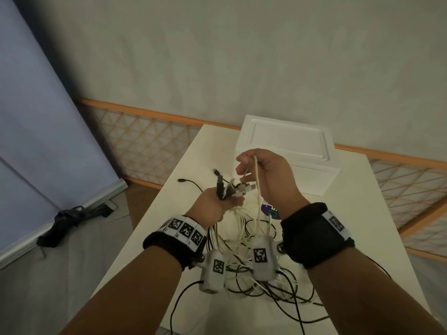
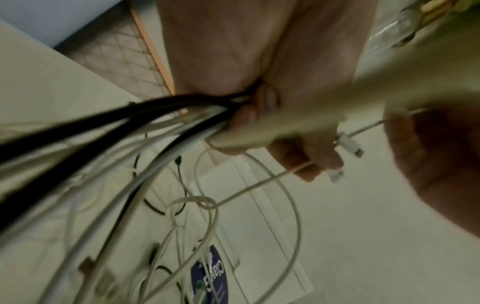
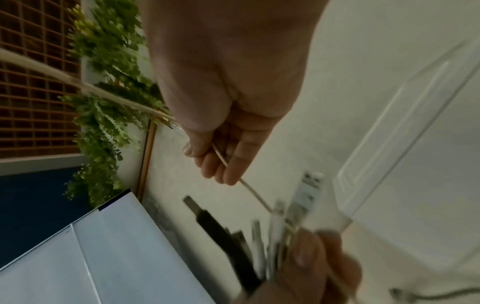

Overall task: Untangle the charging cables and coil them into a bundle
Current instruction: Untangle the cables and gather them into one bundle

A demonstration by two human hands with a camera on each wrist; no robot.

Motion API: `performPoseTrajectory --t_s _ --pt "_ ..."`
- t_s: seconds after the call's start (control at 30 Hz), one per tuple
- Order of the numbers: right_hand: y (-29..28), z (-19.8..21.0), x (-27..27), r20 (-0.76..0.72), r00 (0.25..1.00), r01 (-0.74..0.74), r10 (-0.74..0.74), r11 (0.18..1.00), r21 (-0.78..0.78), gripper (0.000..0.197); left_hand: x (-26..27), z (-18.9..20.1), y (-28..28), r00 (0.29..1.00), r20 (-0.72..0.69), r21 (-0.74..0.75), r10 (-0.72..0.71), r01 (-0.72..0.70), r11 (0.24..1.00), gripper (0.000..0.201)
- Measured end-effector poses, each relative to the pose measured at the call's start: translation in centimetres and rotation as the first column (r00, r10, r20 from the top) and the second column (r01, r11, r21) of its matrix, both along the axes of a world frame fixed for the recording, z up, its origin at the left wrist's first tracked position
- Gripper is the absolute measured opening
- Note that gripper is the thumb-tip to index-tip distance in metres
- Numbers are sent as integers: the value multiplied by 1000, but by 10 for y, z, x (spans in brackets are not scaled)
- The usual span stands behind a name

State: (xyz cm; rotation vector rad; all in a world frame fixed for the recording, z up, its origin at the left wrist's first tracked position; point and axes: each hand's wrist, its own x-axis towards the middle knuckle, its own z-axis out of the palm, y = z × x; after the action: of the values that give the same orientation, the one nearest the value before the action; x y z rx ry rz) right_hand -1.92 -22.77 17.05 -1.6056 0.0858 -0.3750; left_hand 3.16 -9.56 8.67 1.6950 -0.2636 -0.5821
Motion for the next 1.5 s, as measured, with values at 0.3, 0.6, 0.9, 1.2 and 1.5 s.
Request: performPoseTrajectory --t_s 0.3,0.6,0.9,1.2,1.5 --pt "-53 32 -29 278 902 306 -332 943 132 23 23 -58 4 980 123 458 -154 82 885 25" --pt "-70 1 -49 228 905 408 -359 885 -225 56 41 -31 20 962 -93 134 256 -243 961 30" --pt "8 -71 -13 -320 947 -140 5 906 -399 38 -1 48 -5 995 -78 -304 69 -90 948 14" --pt "-29 -27 -21 -45 947 320 -317 945 70 5 13 16 37 985 -142 -187 97 -123 975 15" --pt "-125 -38 -117 -444 403 -297 -800 345 -891 56 15 -41 72 809 -441 -190 388 -507 841 47"
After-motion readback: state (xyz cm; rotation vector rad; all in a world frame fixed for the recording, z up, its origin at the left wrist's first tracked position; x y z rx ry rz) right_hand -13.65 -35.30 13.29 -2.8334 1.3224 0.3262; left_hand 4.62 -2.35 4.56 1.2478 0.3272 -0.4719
